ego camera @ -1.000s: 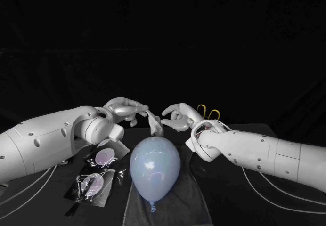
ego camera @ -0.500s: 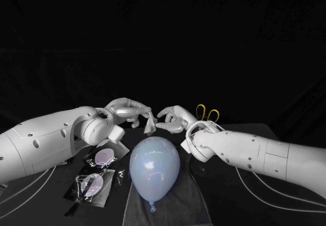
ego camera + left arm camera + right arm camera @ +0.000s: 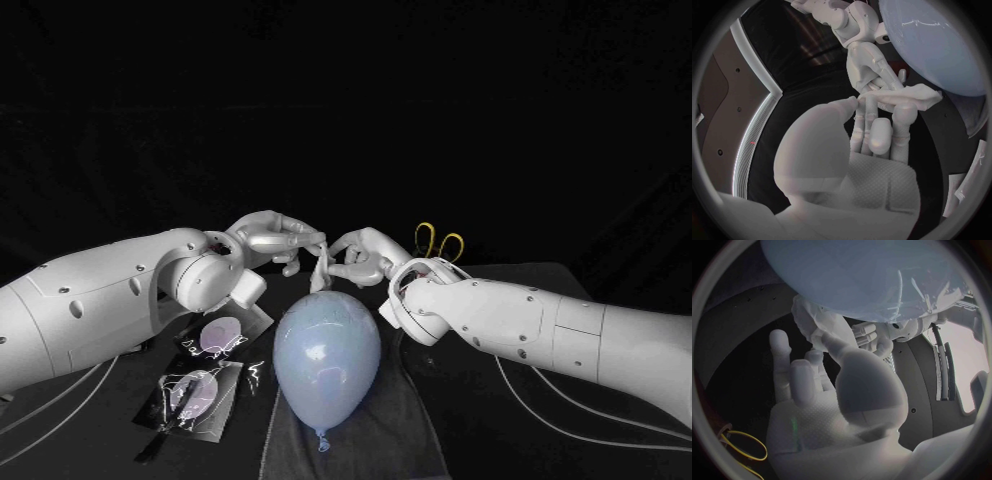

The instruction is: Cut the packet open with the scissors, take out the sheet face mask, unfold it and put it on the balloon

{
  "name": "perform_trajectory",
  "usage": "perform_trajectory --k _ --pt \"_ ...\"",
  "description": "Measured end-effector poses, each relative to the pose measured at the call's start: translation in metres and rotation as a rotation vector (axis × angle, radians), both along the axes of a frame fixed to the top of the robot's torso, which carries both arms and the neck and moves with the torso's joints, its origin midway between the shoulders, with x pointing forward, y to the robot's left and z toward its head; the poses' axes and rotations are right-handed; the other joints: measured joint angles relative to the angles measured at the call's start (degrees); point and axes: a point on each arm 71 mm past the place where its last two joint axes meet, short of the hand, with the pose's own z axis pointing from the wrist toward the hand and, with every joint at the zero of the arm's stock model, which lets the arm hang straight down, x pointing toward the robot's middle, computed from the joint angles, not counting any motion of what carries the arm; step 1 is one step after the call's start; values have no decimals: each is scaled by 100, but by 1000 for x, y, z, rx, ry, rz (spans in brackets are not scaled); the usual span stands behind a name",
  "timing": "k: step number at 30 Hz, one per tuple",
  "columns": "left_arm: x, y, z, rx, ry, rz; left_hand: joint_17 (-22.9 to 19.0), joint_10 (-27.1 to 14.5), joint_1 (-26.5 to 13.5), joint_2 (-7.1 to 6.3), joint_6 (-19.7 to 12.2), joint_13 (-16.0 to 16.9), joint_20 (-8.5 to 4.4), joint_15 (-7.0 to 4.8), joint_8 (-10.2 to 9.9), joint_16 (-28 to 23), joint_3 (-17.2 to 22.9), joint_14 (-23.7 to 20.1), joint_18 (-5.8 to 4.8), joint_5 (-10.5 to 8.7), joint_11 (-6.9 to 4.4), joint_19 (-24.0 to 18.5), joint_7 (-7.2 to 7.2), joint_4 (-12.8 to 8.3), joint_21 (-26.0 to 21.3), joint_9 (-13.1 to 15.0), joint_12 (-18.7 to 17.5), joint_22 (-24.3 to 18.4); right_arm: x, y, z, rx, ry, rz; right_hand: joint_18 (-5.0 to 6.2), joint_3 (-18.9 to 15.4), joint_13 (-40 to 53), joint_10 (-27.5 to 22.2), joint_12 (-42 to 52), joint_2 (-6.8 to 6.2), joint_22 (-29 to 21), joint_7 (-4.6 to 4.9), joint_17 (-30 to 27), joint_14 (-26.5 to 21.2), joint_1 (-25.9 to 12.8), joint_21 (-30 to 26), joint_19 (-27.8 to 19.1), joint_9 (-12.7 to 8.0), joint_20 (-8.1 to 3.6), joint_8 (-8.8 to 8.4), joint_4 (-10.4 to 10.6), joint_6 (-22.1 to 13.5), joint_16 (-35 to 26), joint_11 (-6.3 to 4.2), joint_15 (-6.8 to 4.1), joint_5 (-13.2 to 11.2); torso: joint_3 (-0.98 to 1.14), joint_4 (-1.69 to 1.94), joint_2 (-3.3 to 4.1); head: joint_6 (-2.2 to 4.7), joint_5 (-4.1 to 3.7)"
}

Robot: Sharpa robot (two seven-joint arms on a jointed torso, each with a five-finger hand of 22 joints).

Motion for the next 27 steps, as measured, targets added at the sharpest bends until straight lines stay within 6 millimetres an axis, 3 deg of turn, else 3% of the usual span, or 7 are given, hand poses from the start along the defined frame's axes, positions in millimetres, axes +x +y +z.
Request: perform_trajectory --k 5,7,13,19,20,27 --pt "-1 -1 0 0 1 -9 0 0 0 0 0 0 0 0 -2 0 0 0 0 0 0 0 0 0 0 1 0 -1 1 -3 0 -3 -3 -2 -2 216 481 689 483 373 8 -267 422 288 201 833 424 137 -141 401 -40 674 227 -236 -199 0 -1 0 0 -9 6" --pt "-1 -1 0 0 1 -11 -1 0 0 0 0 0 0 1 -5 0 0 0 0 0 0 0 0 0 0 1 0 -1 1 -4 0 -5 -5 -1 -5 240 598 910 601 415 8 -368 517 371 215 1065 539 188 -237 550 -64 794 279 -325 -282 0 -1 0 0 -12 7" --pt "-1 -1 0 0 1 -15 -2 2 0 0 -1 -1 0 1 18 0 0 0 0 0 -2 0 0 0 0 1 0 -2 -1 -3 0 -11 -13 12 -47 268 700 1152 679 476 7 -383 554 411 244 1346 682 301 -327 760 -126 802 332 -388 -322 -2 -1 2 0 -17 -2" --pt "-1 0 0 1 1 -14 -3 9 -1 -1 -1 -6 0 1 19 0 0 0 0 0 -10 -1 1 0 0 1 0 -4 -3 -7 1 -16 -25 19 -79 317 976 1510 906 513 5 -458 571 419 207 1775 878 387 -386 961 -175 799 432 -441 -376 -3 -2 2 1 -24 -3" --pt "-1 0 0 2 0 -13 -3 10 -1 -1 -1 -7 0 1 19 0 0 0 0 0 -10 -1 0 0 0 1 0 -4 -3 -9 1 -17 -28 19 -131 326 1006 1555 940 512 5 -459 571 418 206 1824 895 391 -388 983 -184 799 433 -451 -376 -3 -2 2 1 -25 0" --pt "3 8 0 11 -7 9 -49 10 -8 -8 -1 -13 0 2 19 -7 6 0 0 -3 -10 -1 0 6 0 1 0 -14 -7 -21 3 -12 -40 11 -141 365 1193 1710 1070 526 3 -479 570 431 191 2025 967 433 -419 1050 -203 798 471 -477 -388 -11 0 2 1 -34 11"
